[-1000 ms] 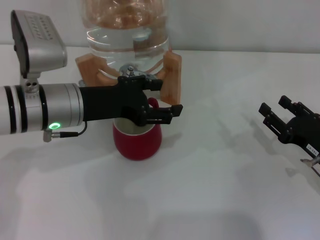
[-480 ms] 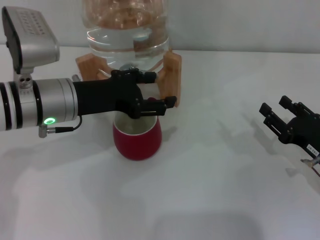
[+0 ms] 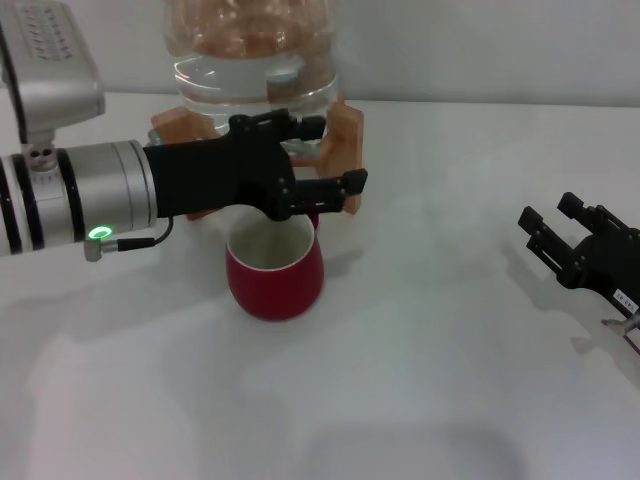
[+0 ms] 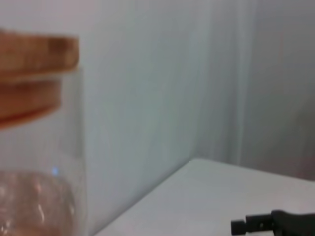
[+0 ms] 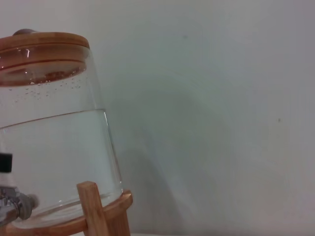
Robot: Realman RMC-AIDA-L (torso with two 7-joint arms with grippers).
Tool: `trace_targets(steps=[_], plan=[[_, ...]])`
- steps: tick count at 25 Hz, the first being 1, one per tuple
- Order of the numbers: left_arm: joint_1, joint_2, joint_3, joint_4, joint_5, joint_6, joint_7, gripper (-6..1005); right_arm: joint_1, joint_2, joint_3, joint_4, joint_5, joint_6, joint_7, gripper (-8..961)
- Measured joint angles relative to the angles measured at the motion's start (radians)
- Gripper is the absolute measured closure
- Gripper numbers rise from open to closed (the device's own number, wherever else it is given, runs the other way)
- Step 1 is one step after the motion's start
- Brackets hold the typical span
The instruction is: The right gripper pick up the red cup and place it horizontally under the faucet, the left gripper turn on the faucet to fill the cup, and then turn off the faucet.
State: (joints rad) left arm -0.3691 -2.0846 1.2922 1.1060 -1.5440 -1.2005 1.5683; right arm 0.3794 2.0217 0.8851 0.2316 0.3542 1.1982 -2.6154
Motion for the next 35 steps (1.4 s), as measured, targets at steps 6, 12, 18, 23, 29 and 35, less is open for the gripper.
trace_targets(steps=[6, 12, 18, 23, 29, 35], plan=[[0.047, -0.002, 0.036, -0.063, -0.198, -0.005, 0.18, 142, 0.001, 0.0, 0.002, 0.0, 0.0, 0.007, -0.019, 350], [0.109, -0.002, 0.116, -0.211, -0.479, -0.019, 0.48, 142, 0.007, 0.0, 0.008, 0.0, 0.005, 0.014, -0.122, 350], [0.143, -0.004, 0.166, -0.511, -0.795, -0.173, 0.785, 142, 0.01, 0.0, 0.01, 0.0, 0.007, 0.007, -0.192, 350], [0.134, -0.009, 0.169, -0.724, -0.98, -0.315, 0.945, 142, 0.009, 0.002, 0.012, 0.003, 0.027, 0.024, -0.239, 350], [0.113, -0.015, 0.169, -0.892, -1.107, -0.342, 0.998, 142, -0.008, 0.006, 0.012, 0.036, 0.069, 0.046, -0.283, 350], [0.097, -0.015, 0.17, -0.912, -1.115, -0.334, 0.999, 142, -0.015, 0.006, 0.006, 0.046, 0.086, 0.051, -0.305, 350]])
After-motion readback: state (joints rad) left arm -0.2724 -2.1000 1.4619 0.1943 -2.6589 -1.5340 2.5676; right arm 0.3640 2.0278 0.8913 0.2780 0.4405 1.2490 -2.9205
